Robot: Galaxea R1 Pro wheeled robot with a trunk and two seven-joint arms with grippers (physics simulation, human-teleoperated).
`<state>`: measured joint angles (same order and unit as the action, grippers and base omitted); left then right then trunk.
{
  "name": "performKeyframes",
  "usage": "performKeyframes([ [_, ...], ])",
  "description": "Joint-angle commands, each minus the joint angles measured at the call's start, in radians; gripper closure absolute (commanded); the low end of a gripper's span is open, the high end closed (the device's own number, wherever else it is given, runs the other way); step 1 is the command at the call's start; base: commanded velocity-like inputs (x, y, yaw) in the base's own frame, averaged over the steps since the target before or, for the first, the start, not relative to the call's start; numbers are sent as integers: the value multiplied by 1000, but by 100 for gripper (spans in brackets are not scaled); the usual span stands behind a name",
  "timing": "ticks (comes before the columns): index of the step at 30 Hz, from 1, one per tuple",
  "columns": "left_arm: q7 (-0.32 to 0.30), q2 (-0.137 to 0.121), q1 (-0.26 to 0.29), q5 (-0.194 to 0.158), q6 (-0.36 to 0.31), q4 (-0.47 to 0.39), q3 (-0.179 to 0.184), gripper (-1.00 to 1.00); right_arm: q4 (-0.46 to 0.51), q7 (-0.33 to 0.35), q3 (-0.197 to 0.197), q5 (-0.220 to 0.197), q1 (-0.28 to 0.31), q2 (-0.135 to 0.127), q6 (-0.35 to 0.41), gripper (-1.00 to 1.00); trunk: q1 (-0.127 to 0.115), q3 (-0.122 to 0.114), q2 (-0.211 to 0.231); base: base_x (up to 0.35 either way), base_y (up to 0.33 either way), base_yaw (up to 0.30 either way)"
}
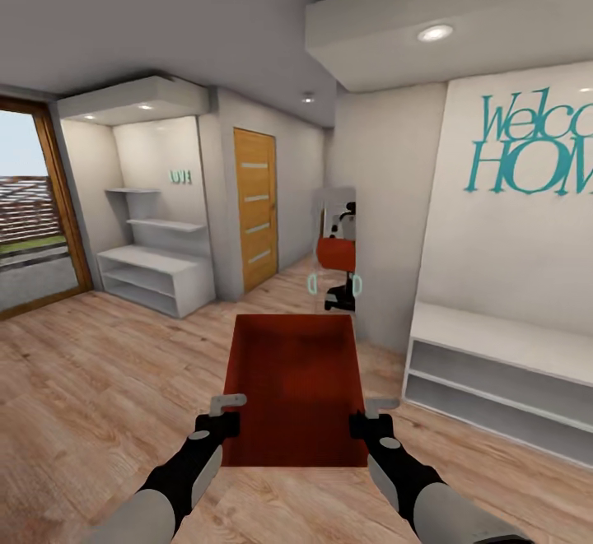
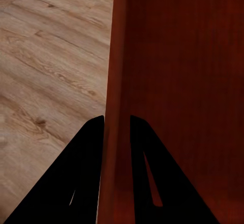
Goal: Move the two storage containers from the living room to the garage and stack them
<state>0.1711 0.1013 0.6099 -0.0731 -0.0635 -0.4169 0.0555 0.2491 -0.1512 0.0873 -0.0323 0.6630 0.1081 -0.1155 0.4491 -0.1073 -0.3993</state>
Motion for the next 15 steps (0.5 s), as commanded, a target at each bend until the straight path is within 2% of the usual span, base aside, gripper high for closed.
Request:
performKeyframes([
  [1, 33, 0, 1, -20, -7, -17, -62, 100, -2, -5, 5, -9, 0, 0, -1, 100, 1, 0, -1, 323, 0, 57],
  [15, 33, 0, 1, -20, -6, -19, -62, 100, -2, -7, 5, -9, 0, -1, -3, 100, 1, 0, -1, 323, 0, 8],
])
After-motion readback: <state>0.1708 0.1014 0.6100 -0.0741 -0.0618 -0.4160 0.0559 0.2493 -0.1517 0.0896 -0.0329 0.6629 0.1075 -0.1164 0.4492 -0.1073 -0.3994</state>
